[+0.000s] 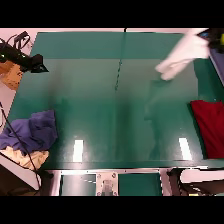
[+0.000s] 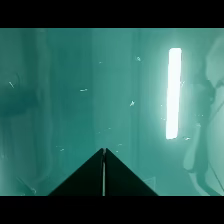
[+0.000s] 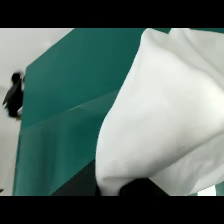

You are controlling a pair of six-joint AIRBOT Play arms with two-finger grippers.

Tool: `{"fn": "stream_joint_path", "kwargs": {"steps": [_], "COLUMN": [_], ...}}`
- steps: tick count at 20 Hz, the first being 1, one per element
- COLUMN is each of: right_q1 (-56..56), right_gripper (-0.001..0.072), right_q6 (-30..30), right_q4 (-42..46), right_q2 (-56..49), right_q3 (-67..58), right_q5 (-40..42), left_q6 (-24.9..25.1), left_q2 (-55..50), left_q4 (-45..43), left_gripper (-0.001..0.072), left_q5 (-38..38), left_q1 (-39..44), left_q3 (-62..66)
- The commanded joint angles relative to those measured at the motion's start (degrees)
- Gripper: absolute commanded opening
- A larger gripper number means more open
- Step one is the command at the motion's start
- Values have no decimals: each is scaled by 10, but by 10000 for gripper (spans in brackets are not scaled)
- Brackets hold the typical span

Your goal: Fold the shirts.

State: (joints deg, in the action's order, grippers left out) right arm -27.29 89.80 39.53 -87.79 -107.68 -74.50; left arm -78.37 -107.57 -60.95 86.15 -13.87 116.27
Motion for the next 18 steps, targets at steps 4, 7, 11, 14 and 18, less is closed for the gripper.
{"fn": "stream_joint_path", "kwargs": {"steps": [4, 7, 11, 14, 18], "right_q1": [-208, -247, -270, -281, -300], "right_gripper": [15, 14, 14, 14, 14], "right_q6": [49, 61, 63, 73, 80], "right_q4": [110, 206, 269, 357, 468], "right_q2": [44, 59, 64, 72, 89], "right_q3": [-1, 0, 1, 3, 63], "right_q5": [-93, -126, -195, -256, -297], "left_q6": [0, 0, 0, 0, 0], "left_q2": [0, 0, 0, 0, 0], "left_q4": [1, 1, 1, 1, 1], "left_gripper": [24, 24, 24, 24, 24], "left_q5": [5, 13, 17, 29, 35], "left_q1": [0, 0, 0, 0, 0], "left_q3": [0, 0, 0, 0, 0]}}
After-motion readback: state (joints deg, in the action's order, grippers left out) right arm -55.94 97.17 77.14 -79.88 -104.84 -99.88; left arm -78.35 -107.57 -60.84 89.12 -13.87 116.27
